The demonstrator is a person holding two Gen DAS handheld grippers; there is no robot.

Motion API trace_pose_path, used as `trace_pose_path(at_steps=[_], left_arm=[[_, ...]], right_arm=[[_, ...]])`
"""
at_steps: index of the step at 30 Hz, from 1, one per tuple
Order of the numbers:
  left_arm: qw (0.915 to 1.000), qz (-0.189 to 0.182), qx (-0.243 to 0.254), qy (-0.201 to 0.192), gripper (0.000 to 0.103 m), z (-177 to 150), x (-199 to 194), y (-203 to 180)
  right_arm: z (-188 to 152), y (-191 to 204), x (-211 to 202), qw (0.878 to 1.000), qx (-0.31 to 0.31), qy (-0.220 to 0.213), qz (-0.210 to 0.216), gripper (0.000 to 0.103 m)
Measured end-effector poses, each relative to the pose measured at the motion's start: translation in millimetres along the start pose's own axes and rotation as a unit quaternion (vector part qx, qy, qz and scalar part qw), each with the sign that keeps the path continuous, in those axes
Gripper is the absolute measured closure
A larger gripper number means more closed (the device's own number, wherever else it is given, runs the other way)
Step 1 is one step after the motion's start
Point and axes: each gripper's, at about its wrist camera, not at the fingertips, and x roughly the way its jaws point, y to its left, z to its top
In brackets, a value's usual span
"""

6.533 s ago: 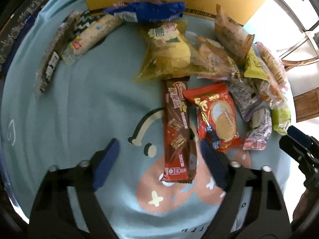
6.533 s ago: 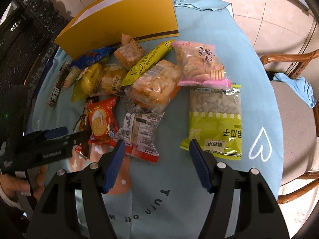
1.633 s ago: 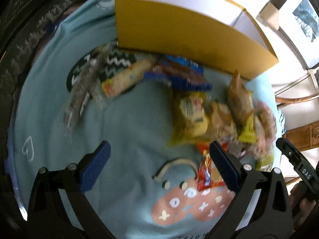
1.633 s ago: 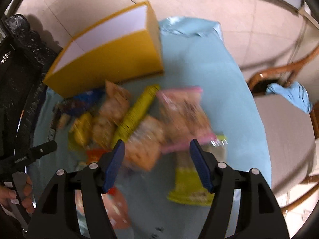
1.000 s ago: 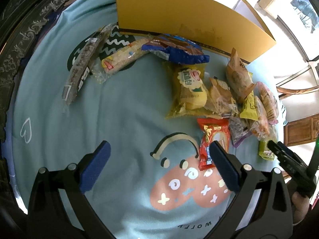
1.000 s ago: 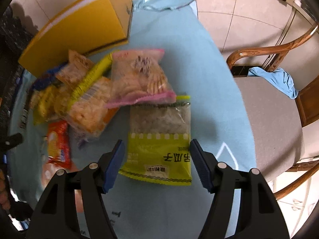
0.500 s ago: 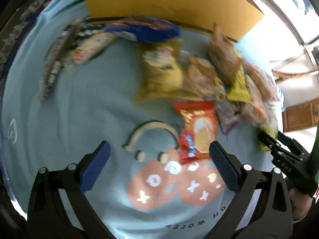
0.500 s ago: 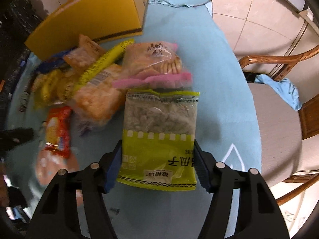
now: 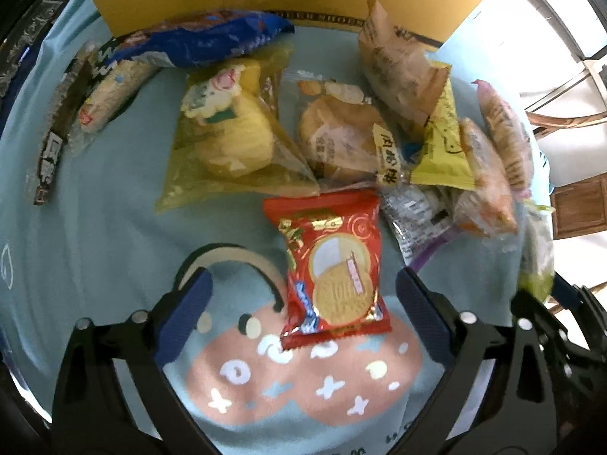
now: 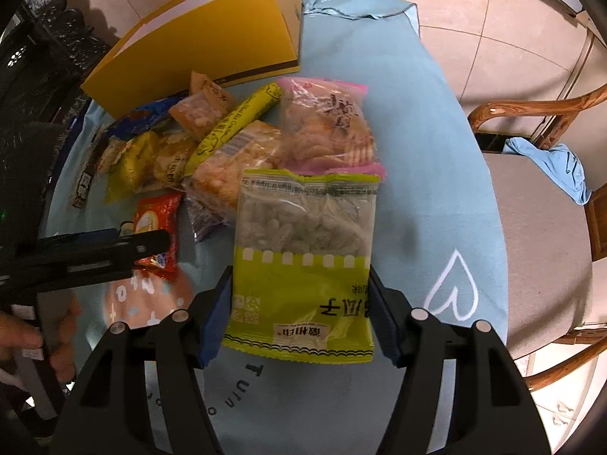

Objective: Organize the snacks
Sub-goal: 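Grasp the red round-biscuit pack with left tool while right tool grasps green-labelled seed bag, then carry both packs into the yellow box and release them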

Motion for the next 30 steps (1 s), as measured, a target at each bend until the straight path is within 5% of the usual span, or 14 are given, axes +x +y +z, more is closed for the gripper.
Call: trace_pose_path(at_steps=[4,7,9,22,30], left_arm=[[0.9992,0.031,0.022,-0.009,0.029,1.0,5.1,-8.1],[0.9987,0.041,0.027,-0.015,0.059,0.3,0.6,-2.3],[0.9999,0.008,0.008,-0.005,0.059,-0.8,-2.8,14.8],[0.9976,0.001,-0.041,-0.057,0.059,-22.2,-60.6,84.5],[0.9951,-0.001,-0.027,-0.095,0.059,-21.6,-106.9,64.4]], right_arm=[[2.1,2.8,-3.4,1.0,-0.004,-0.004,0.004,0.037],[4.1,7.3,-8.3,1.0,-0.009,-0.01,0.008,0.037],[6.2,11.2,-12.5,1.0,-0.013,-0.015,0.012,0.038],[19.4,50.4,-20.9,0.997,-0.055,-0.023,0.043,0.037],[31.4,72.3,-30.0,0.995,-0.07,-0.036,0.056,0.037]])
